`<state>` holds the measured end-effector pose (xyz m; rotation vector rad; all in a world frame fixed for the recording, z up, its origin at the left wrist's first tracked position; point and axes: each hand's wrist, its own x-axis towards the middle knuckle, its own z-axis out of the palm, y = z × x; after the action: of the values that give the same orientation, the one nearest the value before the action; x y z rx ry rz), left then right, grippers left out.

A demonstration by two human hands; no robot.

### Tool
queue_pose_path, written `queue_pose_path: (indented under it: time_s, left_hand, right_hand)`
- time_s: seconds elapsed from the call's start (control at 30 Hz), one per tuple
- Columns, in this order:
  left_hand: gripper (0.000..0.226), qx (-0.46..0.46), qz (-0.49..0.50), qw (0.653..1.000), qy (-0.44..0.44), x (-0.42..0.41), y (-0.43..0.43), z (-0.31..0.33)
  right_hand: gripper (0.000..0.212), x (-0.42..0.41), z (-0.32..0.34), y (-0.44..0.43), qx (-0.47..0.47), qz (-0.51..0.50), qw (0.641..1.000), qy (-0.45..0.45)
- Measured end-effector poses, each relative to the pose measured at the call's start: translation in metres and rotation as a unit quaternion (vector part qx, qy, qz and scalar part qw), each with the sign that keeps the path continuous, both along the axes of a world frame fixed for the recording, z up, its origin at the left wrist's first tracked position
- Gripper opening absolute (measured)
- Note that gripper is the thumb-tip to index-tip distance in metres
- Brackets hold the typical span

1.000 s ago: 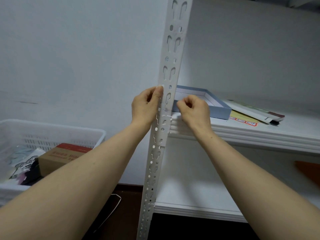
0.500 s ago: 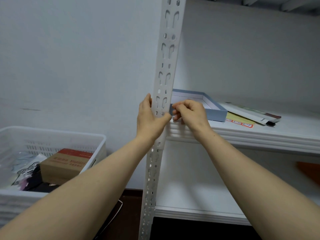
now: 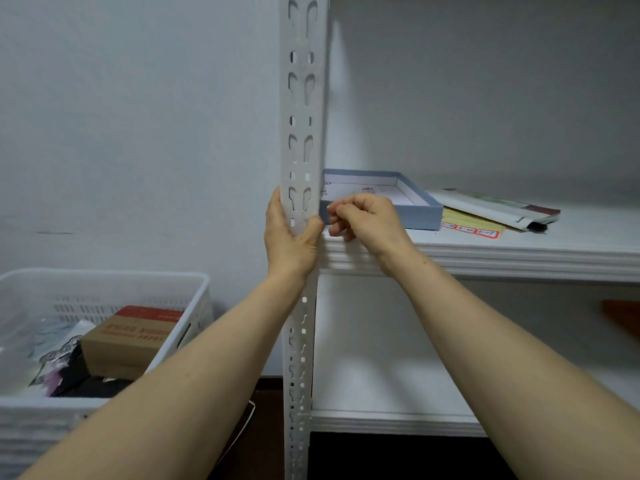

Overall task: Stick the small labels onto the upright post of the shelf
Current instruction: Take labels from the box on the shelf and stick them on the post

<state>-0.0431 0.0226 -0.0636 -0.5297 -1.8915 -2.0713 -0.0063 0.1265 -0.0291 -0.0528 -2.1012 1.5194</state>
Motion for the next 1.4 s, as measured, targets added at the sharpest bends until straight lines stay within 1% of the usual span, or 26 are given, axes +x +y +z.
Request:
queue_pose_path:
  time_s: [0.1, 0.3, 0.37, 0.43, 0.53, 0.67, 0.8, 0.93, 1.03, 1.23, 1.33, 1.4]
  left_hand:
    - [0.077, 0.004, -0.005, 1.000, 0.005, 0.0011, -0.0002, -0.0009]
    - [0.062, -0.003, -0.008, 1.000, 0.024, -0.0009, -0.0051, -0.0049]
    - [0.051, 0.014, -0.011, 1.000, 0.012, -0.0020, -0.0048, -0.0028]
    - [0.046, 0.031, -0.008, 0.999, 0.005, -0.0013, -0.0029, 0.0002]
    - [0.048, 0.038, 0.005, 0.999, 0.005, -0.0009, -0.0001, 0.0009]
    - [0.056, 0.019, 0.000, 0.999, 0.027, 0.0006, -0.0027, -0.0025]
    - [0.055, -0.002, -0.006, 1.000, 0.030, -0.0014, -0.0075, -0.0049]
    - [0.051, 0.024, -0.003, 1.000, 0.012, -0.0031, -0.0032, -0.0022]
    - [0.050, 0.037, 0.004, 0.999, 0.016, -0.0019, -0.0005, -0.0023]
    - [0.058, 0.017, -0.002, 0.999, 0.030, -0.0020, -0.0031, -0.0053]
    - [0.054, 0.028, -0.003, 1.000, 0.012, 0.0001, -0.0022, -0.0018]
    - [0.047, 0.054, -0.003, 0.998, -0.010, 0.0019, 0.0010, 0.0029]
  right_hand:
    - [0.029, -0.0022, -0.0013, 0.0004, 0.008, 0.003, 1.000, 0.001]
    - [0.029, -0.0050, -0.0027, 0.0014, 0.022, 0.000, 1.000, 0.004]
    - [0.028, -0.0046, -0.0029, 0.0016, 0.022, 0.004, 1.000, 0.001]
    - [0.028, -0.0037, -0.0025, 0.0020, 0.018, 0.009, 1.000, 0.000]
    - [0.028, -0.0030, -0.0031, 0.0028, 0.008, 0.013, 1.000, 0.004]
    - [0.025, -0.0028, -0.0038, 0.0031, 0.008, 0.013, 1.000, 0.007]
    - [0.025, -0.0039, -0.0041, 0.0021, 0.013, 0.009, 1.000, 0.006]
    - [0.027, -0.0037, -0.0038, 0.0009, 0.019, 0.003, 1.000, 0.006]
    - [0.025, -0.0027, -0.0038, 0.0012, 0.022, 0.003, 1.000, 0.007]
    - [0.026, -0.0032, -0.0039, 0.0017, 0.026, 0.002, 1.000, 0.008]
    - [0.025, -0.0029, -0.0041, 0.0015, 0.030, 0.002, 1.000, 0.008]
    - [0.025, -0.0028, -0.0039, 0.0017, 0.034, 0.000, 0.999, 0.008]
